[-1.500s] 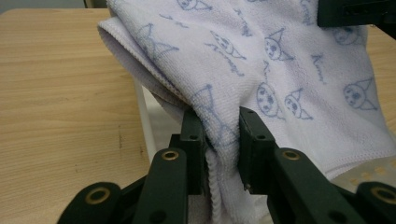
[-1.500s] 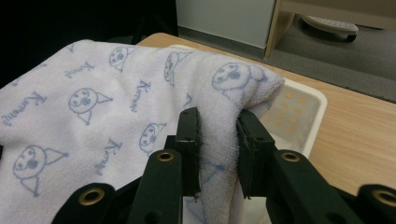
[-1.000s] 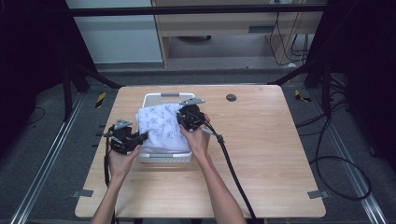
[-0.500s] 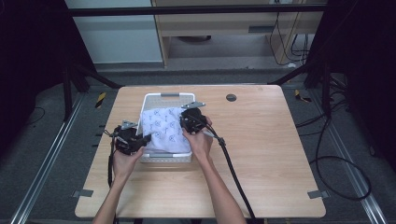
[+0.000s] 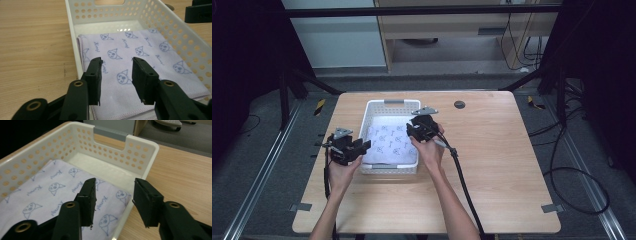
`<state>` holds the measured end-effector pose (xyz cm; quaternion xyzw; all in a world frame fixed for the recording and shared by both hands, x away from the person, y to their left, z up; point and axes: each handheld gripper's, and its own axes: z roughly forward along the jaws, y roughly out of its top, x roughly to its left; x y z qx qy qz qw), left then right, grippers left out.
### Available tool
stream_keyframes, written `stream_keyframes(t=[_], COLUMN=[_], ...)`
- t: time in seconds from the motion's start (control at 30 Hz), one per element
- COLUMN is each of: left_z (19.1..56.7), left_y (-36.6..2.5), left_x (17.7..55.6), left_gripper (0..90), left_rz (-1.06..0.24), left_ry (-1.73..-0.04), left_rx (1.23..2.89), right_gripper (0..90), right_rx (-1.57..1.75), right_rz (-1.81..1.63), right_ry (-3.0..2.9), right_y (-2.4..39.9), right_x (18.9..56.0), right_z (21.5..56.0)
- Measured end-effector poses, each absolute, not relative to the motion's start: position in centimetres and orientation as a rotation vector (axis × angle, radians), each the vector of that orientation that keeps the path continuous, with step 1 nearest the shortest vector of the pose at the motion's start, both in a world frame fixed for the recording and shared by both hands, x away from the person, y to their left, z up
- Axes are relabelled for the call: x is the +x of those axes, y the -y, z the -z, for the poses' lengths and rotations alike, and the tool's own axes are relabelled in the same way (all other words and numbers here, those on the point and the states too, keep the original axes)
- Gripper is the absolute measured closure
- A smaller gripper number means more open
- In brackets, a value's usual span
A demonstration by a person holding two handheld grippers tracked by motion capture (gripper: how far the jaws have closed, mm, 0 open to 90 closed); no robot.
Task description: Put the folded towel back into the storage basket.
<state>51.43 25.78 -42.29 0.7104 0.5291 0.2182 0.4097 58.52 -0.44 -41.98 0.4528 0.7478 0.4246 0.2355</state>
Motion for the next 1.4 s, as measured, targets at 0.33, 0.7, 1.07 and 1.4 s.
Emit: stream_keyframes(t=[0.33,0.7,1.07,1.4], left_z=[41.5,41.3,41.5,41.7], left_y=[-25.7,-25.9,-25.9,-26.0], left_x=[50.3,48.9,47.4,45.9], left_gripper=[47.6,38.1,32.7,32.6], left_rz=[-0.581,-0.6,-0.602,-0.632], left_ry=[-1.248,-1.222,-1.181,-1.164], left_rx=[1.769,1.752,1.758,1.759], right_gripper=[25.5,21.0,16.9,18.3], right_rx=[1.25,1.235,1.227,1.288], right_rz=[-1.256,-1.319,-1.301,-1.219], right_ry=[-2.043,-2.044,-2.052,-2.034], right_y=[4.3,9.8,15.5,21.6], right_x=[57.4,53.8,49.7,46.7], right_z=[41.1,40.2,41.0,44.4])
